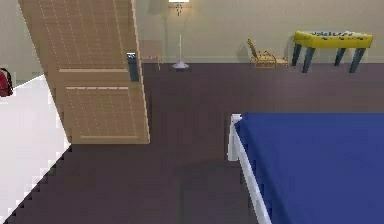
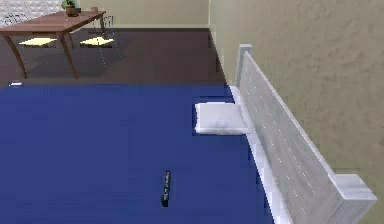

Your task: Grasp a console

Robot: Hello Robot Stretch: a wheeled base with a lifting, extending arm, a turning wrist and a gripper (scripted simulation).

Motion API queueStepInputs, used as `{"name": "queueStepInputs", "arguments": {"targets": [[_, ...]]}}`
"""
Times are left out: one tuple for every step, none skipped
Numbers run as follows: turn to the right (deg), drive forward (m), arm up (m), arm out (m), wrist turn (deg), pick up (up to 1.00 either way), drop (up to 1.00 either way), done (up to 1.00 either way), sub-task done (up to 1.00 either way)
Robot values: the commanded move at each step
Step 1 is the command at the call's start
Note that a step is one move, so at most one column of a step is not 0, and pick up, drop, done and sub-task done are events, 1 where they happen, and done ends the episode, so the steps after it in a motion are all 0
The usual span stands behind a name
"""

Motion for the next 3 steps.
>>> {"name": "queueStepInputs", "arguments": {"targets": [[0.0,0.0,0.5,0.0,0.0,0.0,0.0,0.0,0.0],[0.0,0.0,0.2,0.0,0.0,0.0,0.0,0.0,0.0],[0.0,0.0,0.0,0.22,0.0,0.0,0.0,0.0,0.0]]}}
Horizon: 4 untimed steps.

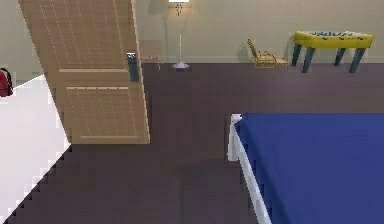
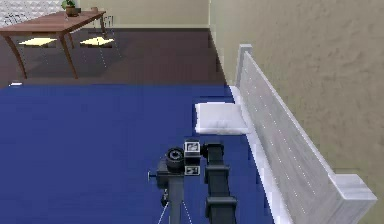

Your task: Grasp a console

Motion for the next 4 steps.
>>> {"name": "queueStepInputs", "arguments": {"targets": [[0.0,0.0,0.0,0.0,45.0,0.0,0.0,0.0,0.0],[0.0,0.0,0.0,0.0,45.0,0.0,0.0,0.0,0.0],[0.0,0.0,0.0,0.0,45.0,0.0,0.0,0.0,0.0],[0.0,0.0,0.0,0.0,24.0,0.0,0.0,0.0,0.0]]}}
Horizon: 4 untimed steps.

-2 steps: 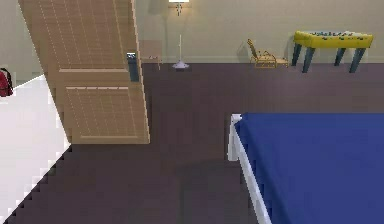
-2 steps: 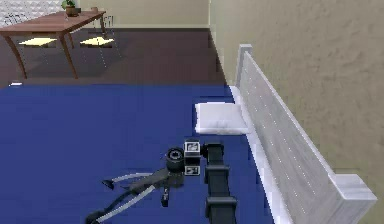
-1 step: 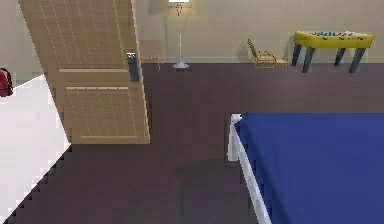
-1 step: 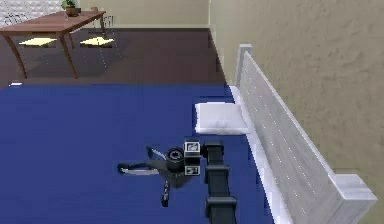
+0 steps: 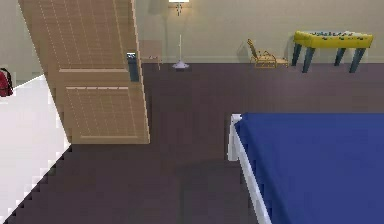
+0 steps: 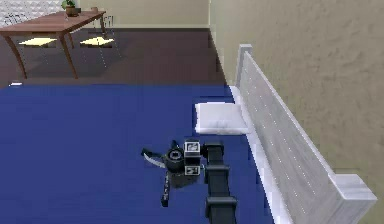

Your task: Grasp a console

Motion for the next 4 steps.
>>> {"name": "queueStepInputs", "arguments": {"targets": [[0.0,0.0,-0.3,0.0,0.0,0.0,0.0,0.0,0.0],[0.0,0.0,0.0,0.0,0.0,1.0,0.0,0.0,0.0],[0.0,0.0,0.1,0.0,0.0,0.0,0.0,0.0,0.0],[0.0,0.0,0.0,0.0,0.0,0.0,0.0,1.0,0.0]]}}
